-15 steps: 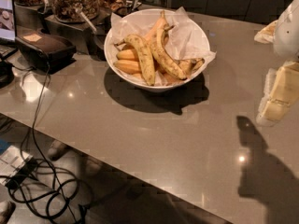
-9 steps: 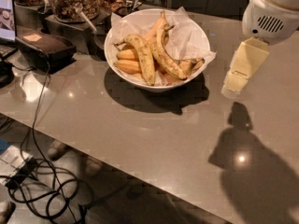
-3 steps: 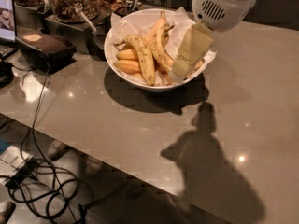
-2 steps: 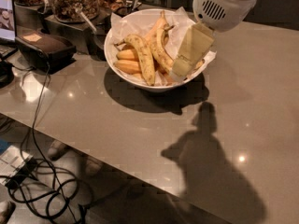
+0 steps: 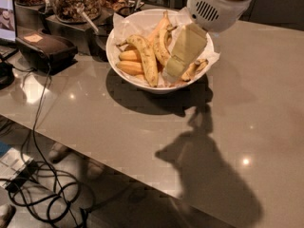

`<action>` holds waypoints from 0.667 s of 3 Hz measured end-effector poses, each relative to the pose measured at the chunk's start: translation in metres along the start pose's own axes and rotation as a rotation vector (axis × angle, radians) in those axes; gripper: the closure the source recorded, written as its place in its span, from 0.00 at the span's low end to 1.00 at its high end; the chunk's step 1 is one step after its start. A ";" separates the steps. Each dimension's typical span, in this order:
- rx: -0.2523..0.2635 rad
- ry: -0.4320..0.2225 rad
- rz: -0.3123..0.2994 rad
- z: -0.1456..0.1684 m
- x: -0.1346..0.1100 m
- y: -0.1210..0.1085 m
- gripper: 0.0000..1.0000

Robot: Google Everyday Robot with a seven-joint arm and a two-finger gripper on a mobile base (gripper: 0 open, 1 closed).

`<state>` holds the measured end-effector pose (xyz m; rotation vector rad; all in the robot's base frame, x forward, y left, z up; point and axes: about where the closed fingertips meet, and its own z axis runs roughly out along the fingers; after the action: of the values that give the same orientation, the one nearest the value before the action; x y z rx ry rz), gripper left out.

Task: Pick banana from white bowl

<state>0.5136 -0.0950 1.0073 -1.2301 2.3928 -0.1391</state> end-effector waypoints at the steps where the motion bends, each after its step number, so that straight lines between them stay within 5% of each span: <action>1: -0.005 0.000 -0.001 0.005 -0.011 0.002 0.00; 2: -0.010 0.019 0.017 0.015 -0.018 -0.002 0.00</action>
Offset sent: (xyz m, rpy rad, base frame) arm 0.0314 0.0189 -0.0169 -0.0102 0.0553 -0.0425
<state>0.5311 -0.0802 1.0011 -1.2173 2.4219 -0.1345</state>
